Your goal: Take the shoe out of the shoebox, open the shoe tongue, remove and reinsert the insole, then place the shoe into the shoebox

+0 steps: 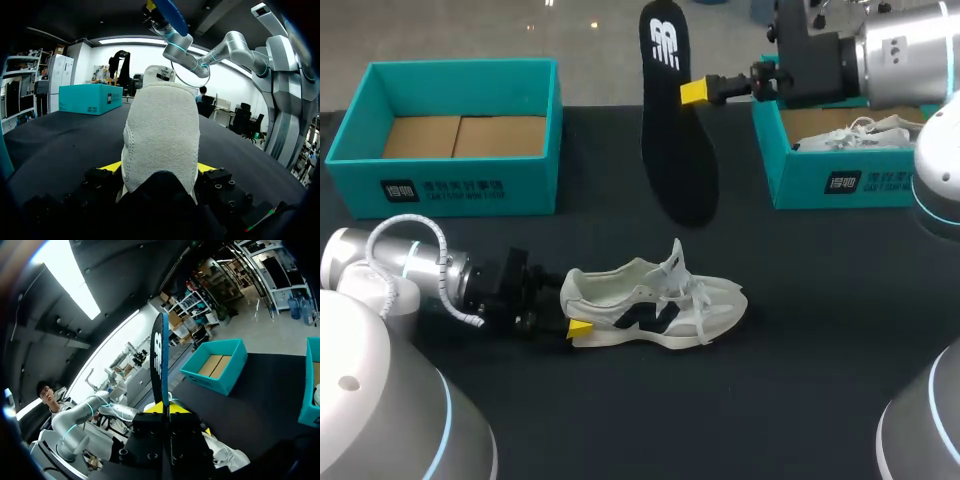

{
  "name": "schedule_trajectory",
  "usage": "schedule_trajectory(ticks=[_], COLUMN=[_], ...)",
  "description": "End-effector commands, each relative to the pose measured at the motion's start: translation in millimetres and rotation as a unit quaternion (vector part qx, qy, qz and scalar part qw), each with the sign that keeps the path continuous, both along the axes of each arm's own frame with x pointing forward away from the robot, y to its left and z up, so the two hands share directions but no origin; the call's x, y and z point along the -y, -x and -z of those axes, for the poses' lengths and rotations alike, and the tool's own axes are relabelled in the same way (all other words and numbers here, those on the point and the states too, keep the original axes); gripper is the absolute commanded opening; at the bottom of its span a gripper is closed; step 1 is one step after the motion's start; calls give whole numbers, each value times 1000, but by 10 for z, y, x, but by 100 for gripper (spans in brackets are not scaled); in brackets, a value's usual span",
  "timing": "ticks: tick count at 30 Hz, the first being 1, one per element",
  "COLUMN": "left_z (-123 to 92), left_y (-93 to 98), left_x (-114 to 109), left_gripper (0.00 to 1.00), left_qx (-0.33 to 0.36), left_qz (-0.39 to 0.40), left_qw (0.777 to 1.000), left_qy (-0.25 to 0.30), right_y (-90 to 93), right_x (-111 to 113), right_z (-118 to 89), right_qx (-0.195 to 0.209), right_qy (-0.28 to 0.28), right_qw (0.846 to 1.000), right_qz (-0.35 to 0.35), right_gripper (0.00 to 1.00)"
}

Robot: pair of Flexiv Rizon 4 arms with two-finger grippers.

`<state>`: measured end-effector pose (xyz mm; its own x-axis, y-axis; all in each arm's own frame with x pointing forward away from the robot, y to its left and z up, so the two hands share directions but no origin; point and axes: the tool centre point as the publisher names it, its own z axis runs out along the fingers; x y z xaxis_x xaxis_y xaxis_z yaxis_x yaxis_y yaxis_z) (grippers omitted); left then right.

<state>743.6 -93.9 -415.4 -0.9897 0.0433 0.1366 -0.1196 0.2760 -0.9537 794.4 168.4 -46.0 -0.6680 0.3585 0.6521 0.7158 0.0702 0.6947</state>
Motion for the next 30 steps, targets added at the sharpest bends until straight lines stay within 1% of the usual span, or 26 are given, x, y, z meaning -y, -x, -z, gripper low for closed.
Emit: schedule_trajectory(ticks=[1,7,13,20,28,30], left_z=[41,41,41,41,41,41], left_y=[5,5,5,5,5,5], left_x=[0,0,0,0,0,0], left_gripper=[0,0,0,0,0,0], left_qx=[0,0,0,0,0,0], left_qz=[-1,-1,-1,-1,-1,-1], left_qw=[1000,1000,1000,1000,1000,1000], left_qy=[0,0,0,0,0,0], right_y=[248,413,575,768,920,933], right_x=[297,369,414,384,360,349], right_z=[-153,-222,-227,-249,-213,-203], right_qx=[2,-9,-14,-4,-11,-12], right_qy=[-6,-23,-30,-18,-15,-13], right_qw=[1000,1000,999,1000,1000,1000], right_qz=[5,-17,-14,0,-4,-7], right_gripper=[0,0,0,0,0,0])
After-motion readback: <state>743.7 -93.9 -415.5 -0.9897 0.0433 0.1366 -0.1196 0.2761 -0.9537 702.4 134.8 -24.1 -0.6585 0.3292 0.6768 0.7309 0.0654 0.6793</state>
